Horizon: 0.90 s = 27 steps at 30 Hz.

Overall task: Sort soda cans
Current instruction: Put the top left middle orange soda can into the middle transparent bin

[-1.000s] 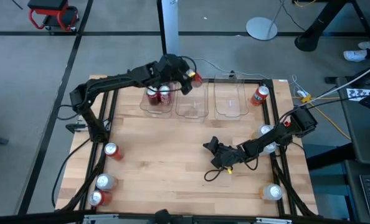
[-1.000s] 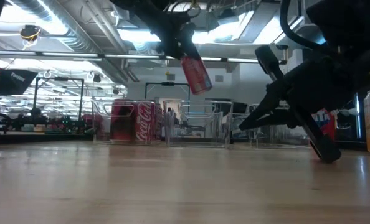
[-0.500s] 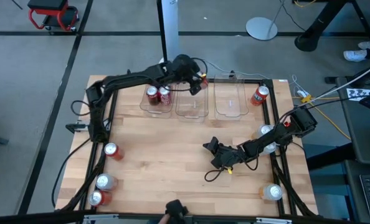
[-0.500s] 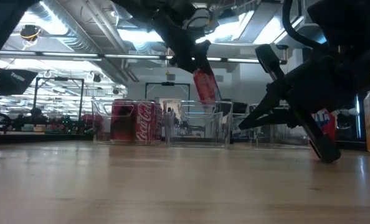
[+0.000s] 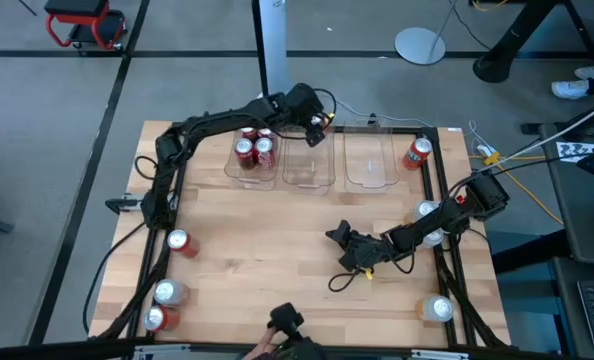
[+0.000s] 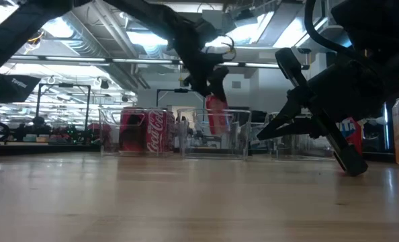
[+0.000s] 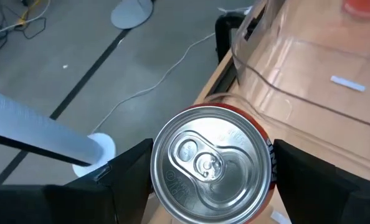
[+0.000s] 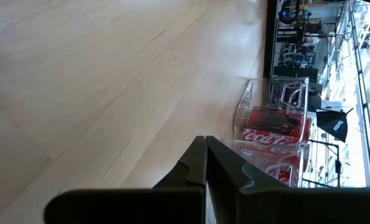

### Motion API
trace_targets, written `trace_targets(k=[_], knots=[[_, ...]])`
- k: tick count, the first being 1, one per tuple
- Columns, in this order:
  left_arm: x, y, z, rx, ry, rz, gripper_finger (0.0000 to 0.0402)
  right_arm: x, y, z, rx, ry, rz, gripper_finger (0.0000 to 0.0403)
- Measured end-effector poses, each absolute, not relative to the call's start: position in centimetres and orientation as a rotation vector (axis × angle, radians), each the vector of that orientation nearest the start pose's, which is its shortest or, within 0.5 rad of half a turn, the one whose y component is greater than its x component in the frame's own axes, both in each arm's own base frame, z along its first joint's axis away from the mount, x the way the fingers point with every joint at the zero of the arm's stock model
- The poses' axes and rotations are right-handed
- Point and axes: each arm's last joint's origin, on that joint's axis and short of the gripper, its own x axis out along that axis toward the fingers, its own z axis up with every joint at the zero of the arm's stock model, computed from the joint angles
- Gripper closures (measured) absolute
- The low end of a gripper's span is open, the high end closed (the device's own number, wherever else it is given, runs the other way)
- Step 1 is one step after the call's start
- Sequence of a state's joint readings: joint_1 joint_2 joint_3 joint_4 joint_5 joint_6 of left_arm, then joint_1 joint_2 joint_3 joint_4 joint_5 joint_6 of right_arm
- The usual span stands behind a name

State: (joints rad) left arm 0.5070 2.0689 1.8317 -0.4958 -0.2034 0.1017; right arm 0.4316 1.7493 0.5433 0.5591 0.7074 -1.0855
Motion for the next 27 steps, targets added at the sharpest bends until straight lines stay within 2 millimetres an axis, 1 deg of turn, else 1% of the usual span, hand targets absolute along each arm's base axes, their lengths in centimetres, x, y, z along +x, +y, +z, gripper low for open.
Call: trace_targets(k=[5,9,12,18,27], knots=[[41.5,23.7,25.5,-0.025,0.79,0.627,0.0125,26.4,10.1,10.2,-1.4,0.658,0.061,0.0396],[42.0,24.0,23.5,-0.03,0.831,0.62,0.0125,26.4,10.1,10.1,-1.397,0.659,0.06,0.0396],[42.4,24.2,22.6,-0.028,0.835,0.618,0.0118,26.4,10.1,10.1,-1.396,0.66,0.062,0.0396],[42.8,24.2,22.3,-0.012,0.81,0.615,0.0096,26.4,10.1,10.1,-1.394,0.66,0.065,0.0396],[43.0,24.3,22.5,-0.016,0.781,0.626,0.0086,26.4,10.1,10.1,-1.393,0.659,0.069,0.0396]])
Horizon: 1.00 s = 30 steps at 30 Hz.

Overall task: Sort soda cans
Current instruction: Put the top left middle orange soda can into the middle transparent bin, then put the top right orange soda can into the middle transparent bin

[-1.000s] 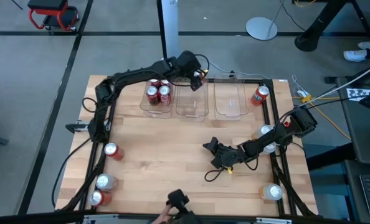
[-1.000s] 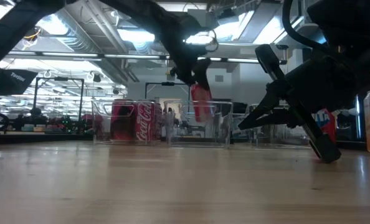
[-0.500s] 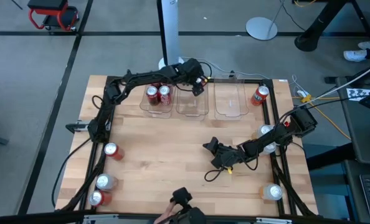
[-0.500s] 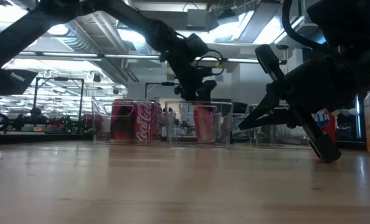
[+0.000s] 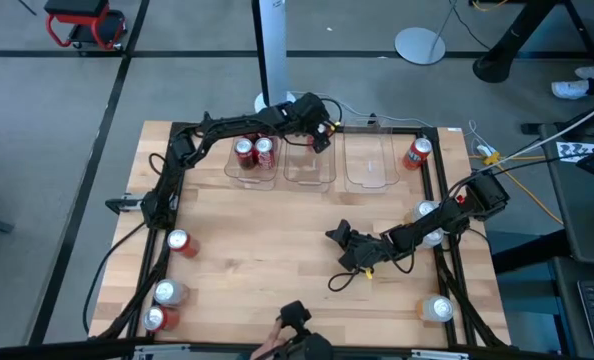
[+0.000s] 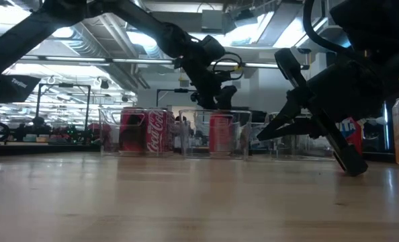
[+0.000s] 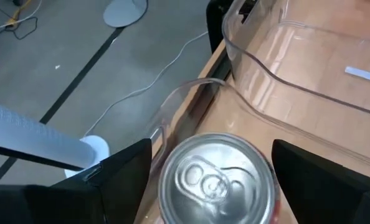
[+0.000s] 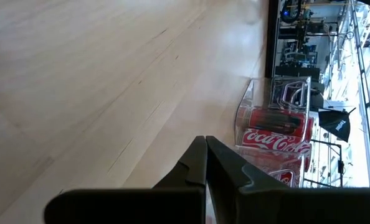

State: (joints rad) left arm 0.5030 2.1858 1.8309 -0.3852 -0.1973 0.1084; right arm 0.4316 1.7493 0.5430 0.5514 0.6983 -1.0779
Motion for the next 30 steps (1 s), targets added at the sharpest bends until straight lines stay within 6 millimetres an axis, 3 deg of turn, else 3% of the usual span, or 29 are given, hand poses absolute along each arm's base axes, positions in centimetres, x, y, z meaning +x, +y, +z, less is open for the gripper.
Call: trace_targets(k=[8,15,21,24,30], knots=[[43.0,23.3,23.7,0.009,0.778,0.604,0.0085,26.3,10.1,10.1,-1.391,0.659,0.07,0.0396],[41.2,21.2,28.9,-0.005,0.729,0.603,0.0084,26.4,10.1,10.1,-1.396,0.659,0.06,0.0396],[38.6,17.8,34.2,0.016,0.699,0.566,0.0084,26.4,10.1,10.2,-1.414,0.653,0.062,0.0396],[37.2,15.9,35.7,0.023,0.713,0.536,0.0084,26.4,10.1,10.2,-1.414,0.652,0.061,0.0396],[34.5,12.6,35.1,0.04,0.79,0.491,0.0084,26.5,10.2,10.3,-1.471,0.642,0.081,0.0396]])
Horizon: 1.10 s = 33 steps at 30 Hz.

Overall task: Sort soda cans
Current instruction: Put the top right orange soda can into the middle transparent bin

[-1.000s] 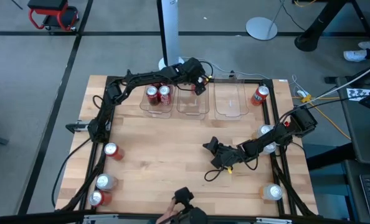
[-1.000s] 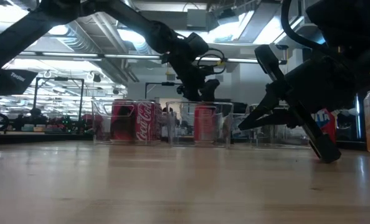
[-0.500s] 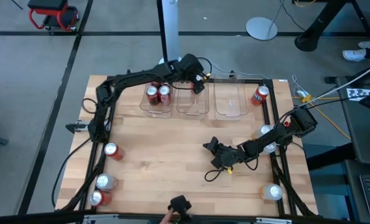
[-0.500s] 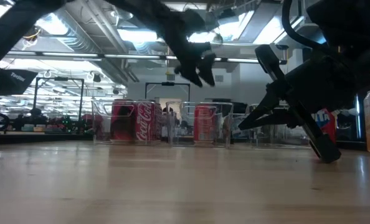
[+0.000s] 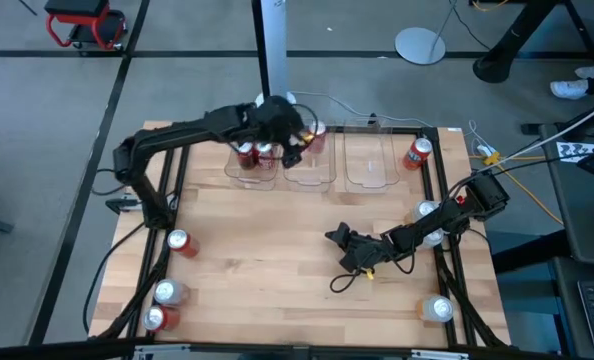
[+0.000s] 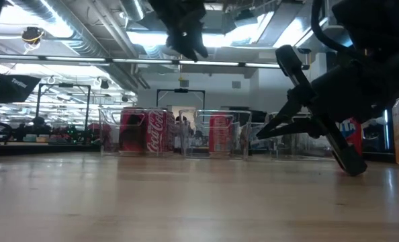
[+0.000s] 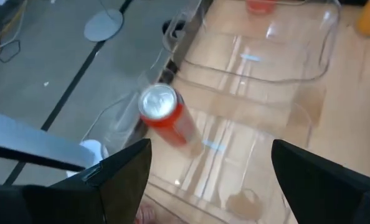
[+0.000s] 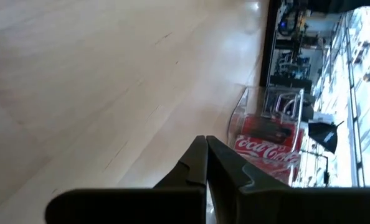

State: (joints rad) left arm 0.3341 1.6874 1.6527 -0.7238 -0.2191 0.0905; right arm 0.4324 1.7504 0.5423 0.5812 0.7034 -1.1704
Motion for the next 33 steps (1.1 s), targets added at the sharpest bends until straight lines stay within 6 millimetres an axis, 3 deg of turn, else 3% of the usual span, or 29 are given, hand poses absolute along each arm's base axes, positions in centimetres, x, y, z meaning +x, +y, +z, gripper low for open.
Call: trace_targets(k=[7,12,17,22,27,33], knots=[[31.2,9.4,32.1,0.061,0.627,0.463,0.0084,27.1,10.4,11.9,-1.534,0.66,0.103,0.0396],[28.6,7.6,29.5,0.061,0.425,0.449,0.0084,27.3,10.1,16.3,-1.633,0.817,0.021,0.0396],[27.0,6.9,27.3,0.085,0.192,0.449,0.0084,27.3,8.9,22.8,-1.684,0.981,-0.031,0.0396],[26.0,6.7,25.7,0.086,0.004,0.46,0.0084,27.6,5.3,28.7,-1.615,1.17,-0.07,0.0393],[25.5,6.7,24.8,0.131,0.004,0.463,0.0084,26.8,0.1,33.3,-1.456,1.372,-0.113,0.037],[25.4,6.7,24.9,0.167,0.011,0.465,0.0084,24.9,-6.0,36.1,-1.196,1.53,-0.189,0.0306]])
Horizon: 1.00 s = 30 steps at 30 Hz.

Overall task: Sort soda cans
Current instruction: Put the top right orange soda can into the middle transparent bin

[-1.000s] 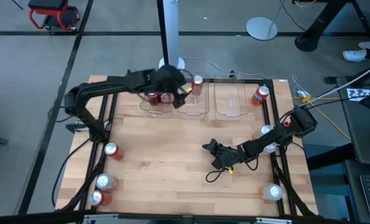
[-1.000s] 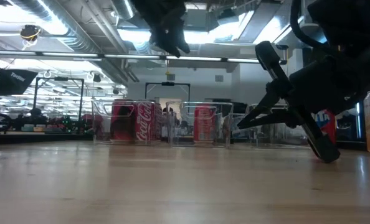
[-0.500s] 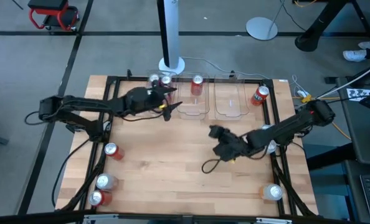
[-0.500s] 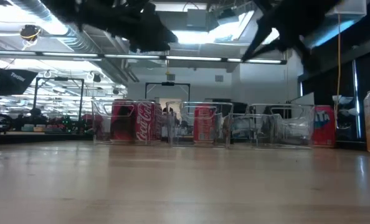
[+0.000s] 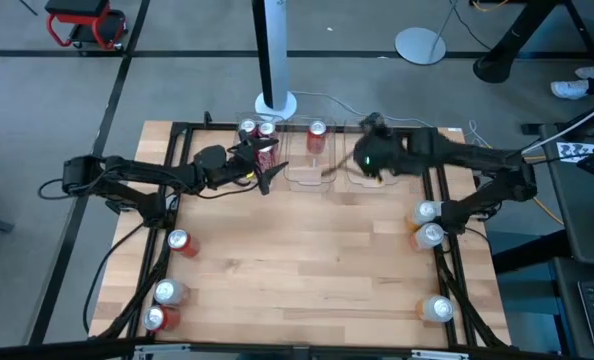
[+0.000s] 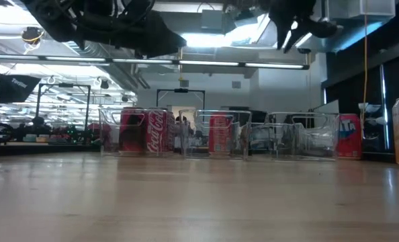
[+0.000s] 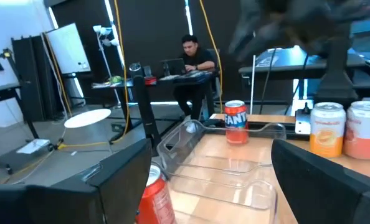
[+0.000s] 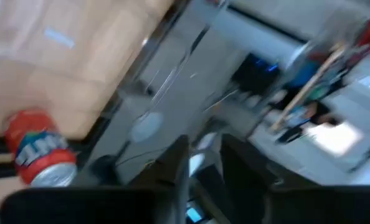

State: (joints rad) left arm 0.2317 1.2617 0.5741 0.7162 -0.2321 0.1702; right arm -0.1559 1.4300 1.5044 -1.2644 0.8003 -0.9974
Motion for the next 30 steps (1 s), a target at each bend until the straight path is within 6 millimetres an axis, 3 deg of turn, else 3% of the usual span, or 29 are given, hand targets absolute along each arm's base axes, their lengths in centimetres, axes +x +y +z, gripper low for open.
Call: trace_targets(k=[8,15,20,30], knots=[[25.4,6.7,24.8,0.207,0.022,0.465,0.0084,21.7,-13.4,34.9,-0.786,1.738,-0.231,0.0165],[25.4,6.7,24.9,0.216,0.018,0.468,0.0084,19.4,-17.5,32.8,-0.511,1.889,-0.14,0.0064],[25.4,6.8,24.8,0.214,0.029,0.467,0.0084,18.6,-19.2,31.5,-0.38,1.956,-0.067,0.0041],[25.4,6.7,24.5,0.213,0.063,0.463,0.0084,18.4,-21.7,29.2,-0.269,2.033,-0.034,0.0049]])
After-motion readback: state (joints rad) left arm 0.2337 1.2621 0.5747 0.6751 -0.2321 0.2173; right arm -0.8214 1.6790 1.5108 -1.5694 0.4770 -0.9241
